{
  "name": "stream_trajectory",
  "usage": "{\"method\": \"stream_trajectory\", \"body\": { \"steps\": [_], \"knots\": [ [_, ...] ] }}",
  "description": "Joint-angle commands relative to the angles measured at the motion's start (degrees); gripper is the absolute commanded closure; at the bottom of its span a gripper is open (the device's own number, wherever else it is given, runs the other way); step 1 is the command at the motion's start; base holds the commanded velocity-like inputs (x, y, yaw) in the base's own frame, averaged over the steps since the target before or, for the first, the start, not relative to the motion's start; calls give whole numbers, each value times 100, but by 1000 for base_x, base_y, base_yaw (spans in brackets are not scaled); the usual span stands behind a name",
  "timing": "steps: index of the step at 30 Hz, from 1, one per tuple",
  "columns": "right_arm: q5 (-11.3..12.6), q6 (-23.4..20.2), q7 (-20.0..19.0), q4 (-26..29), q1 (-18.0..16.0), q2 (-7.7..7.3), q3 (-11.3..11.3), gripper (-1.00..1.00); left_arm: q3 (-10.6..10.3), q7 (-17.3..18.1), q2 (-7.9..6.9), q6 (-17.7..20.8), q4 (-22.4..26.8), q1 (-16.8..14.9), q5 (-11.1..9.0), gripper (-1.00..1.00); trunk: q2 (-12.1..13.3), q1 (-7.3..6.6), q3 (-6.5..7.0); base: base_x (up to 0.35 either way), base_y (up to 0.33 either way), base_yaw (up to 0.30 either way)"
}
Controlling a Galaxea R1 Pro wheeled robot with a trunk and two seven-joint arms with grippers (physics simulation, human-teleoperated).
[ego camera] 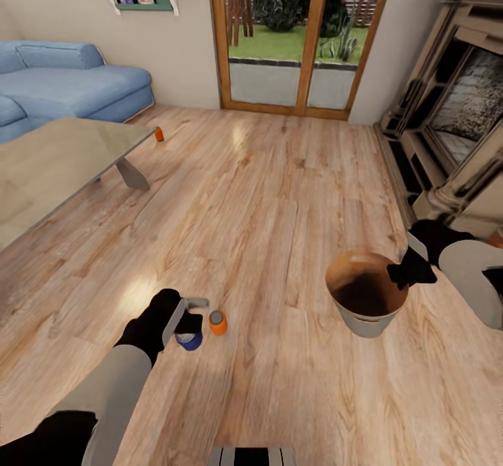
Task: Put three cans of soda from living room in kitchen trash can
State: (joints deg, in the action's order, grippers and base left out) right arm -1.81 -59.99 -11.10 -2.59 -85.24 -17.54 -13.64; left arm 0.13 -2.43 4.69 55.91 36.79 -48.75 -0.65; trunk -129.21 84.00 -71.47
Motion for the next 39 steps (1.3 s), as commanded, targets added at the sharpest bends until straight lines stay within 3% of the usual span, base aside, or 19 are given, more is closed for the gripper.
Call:
{"method": "stream_trajectory", "body": {
  "steps": [1, 3, 7, 11, 12, 14, 15, 17, 18, 19, 21, 23, 24, 26, 27, 31, 35, 37, 39],
  "knots": [
    [31, -1, -26, 62, 75, 16, 32, 100, -2, 17, -16, 147, 198, -1, 3, 100, 41, -23, 19, 0, 0, 0],
    [34, -1, -33, 63, 142, 43, 34, 100, -3, 43, -50, 312, 443, -2, 9, 100, 121, -67, 55, 0, 0, 0],
    [38, -1, -52, 45, 256, 283, 42, 100, -10, 216, -269, 409, 1223, -5, 47, 100, 282, -155, 127, 0, 0, 0],
    [40, -1, -62, 43, 391, 450, 44, 100, -32, 383, -714, 409, 1566, -170, 64, 100, 442, -243, 199, 0, 0, 0],
    [37, -1, -64, 48, 446, 467, 45, 100, -44, 541, -873, 409, 1596, -303, 64, 100, 482, -265, 217, 0, 0, 0],
    [37, -1, -65, 54, 484, 478, 45, 100, -53, 773, -1009, 409, 1609, -445, 64, 100, 563, -309, 253, 0, 0, 0],
    [39, -1, -66, 60, 519, 490, 45, 100, -64, 1349, -1216, 409, 1608, -687, 66, 100, 603, -331, 271, 0, 0, 0],
    [39, -1, -67, 62, 534, 496, 45, 100, -102, 1856, -1352, 409, 1597, -862, 74, 100, 683, -375, 306, 0, 0, 0],
    [39, -1, -67, 51, 549, 507, 45, 100, -278, 2695, -1536, 409, 1593, -1160, 84, 100, 723, -397, 324, 0, 0, 0],
    [36, -1, -67, 54, 578, 527, 45, 100, -462, 3238, -1694, 409, 1579, -1401, 93, 100, 723, -397, 324, 0, 0, 0],
    [35, -1, -67, 74, 624, 550, 42, 100, -709, 3728, -1891, 409, 1533, -1661, 99, 100, 723, -397, 324, 0, 0, 0],
    [33, -1, -67, 98, 711, 634, 38, 100, -1516, 4915, -2307, 409, 1279, -2311, 103, 100, 723, -397, 324, 0, 0, 0],
    [33, -1, -67, 100, 719, 651, 38, 100, -1663, 5145, -2356, 409, 1230, -2435, 104, 100, 723, -397, 324, 0, 0, 0],
    [32, -1, -67, 107, 740, 752, 37, 100, -2183, 6041, -2470, 409, 1115, -2919, 116, 100, 723, -397, 324, 0, 0, 0],
    [32, -1, -67, 109, 743, 782, 37, 100, -2296, 6238, -2485, 409, 1100, -3025, 118, 100, 723, -397, 324, 0, 0, 0],
    [23, -1, -62, 115, 752, 1065, 36, 100, -3345, 7698, -2503, 409, 1068, -3782, 123, 100, 723, -397, 324, 0, 0, 0],
    [20, -1, -60, 115, 757, 1271, 36, 100, -4109, 8532, -2451, 409, 1080, -4271, 120, 100, 723, -397, 324, 0, 0, 0],
    [21, -1, -58, 116, 759, 1343, 31, 100, -4272, 8767, -2402, 409, 1081, -4409, 119, 100, 723, -397, 324, 0, 0, 0],
    [-11, -1, -32, 108, 765, 1595, 25, 100, -4474, 9138, -2168, 409, 1050, -4654, 122, 100, 723, -397, 324, 0, 0, 0]
  ]
}}
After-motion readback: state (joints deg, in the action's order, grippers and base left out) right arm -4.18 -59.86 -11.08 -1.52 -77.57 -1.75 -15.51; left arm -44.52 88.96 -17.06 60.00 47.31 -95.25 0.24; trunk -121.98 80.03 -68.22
